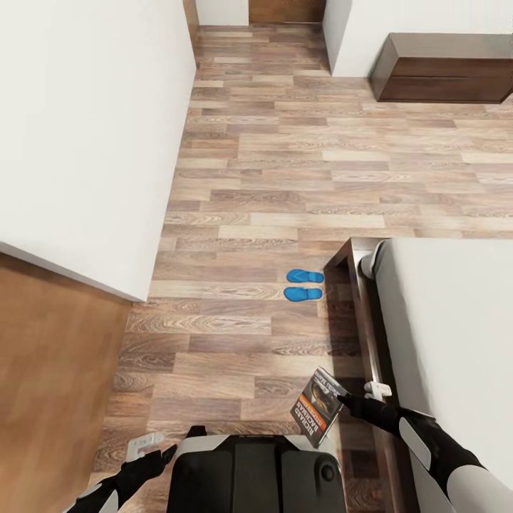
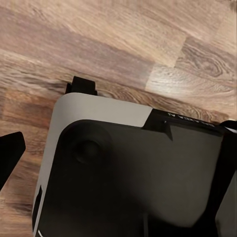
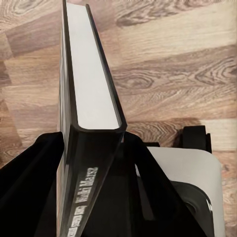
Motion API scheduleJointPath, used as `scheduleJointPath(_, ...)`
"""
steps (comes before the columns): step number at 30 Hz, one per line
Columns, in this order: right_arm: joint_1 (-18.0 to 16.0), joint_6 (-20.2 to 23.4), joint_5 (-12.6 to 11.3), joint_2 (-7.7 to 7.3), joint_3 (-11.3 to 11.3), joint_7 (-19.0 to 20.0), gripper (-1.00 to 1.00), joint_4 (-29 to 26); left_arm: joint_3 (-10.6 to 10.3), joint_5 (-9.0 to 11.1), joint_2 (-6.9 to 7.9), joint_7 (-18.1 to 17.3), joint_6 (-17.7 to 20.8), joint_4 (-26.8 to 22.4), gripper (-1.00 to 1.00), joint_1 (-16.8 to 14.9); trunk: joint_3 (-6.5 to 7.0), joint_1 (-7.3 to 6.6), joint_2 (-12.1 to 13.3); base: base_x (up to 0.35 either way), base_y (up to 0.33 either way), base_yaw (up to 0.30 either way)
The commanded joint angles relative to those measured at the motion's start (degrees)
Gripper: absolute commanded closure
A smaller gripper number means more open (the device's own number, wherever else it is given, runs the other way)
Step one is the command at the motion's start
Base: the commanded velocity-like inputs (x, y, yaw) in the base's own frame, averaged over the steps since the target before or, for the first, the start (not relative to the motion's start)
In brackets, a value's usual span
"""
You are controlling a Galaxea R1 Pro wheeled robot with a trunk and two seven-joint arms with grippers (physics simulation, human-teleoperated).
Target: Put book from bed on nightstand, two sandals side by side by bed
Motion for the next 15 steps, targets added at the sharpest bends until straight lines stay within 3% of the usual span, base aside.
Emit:
scheduleJointPath(1,-0.01,0.35,-0.57,-0.06,0.28,-0.04,1.0,-0.04,0.44,-0.62,-0.03,-0.24,-0.31,0.05,-1.0,-0.04,0.04,0.03,-0.08,0.0,0.0,0.0)
scheduleJointPath(4,-0.01,0.33,-0.61,-0.09,0.28,-0.03,1.0,1.35,0.44,-0.62,-0.01,-0.23,-0.31,0.05,-1.0,-0.06,0.32,0.03,-0.08,0.0,0.0,0.0)
scheduleJointPath(11,-0.01,-0.25,-0.69,-0.07,0.31,-0.02,1.0,11.73,0.44,-0.62,-0.04,-0.28,-0.3,0.11,-1.0,-0.07,0.97,0.03,-0.08,0.0,0.0,0.0)
scheduleJointPath(15,-0.01,-4.01,-0.91,-0.04,0.33,-0.02,1.0,15.82,0.44,-0.59,-0.07,-0.3,-0.31,0.13,-1.0,-0.05,1.34,0.03,-0.08,0.0,0.0,0.0)
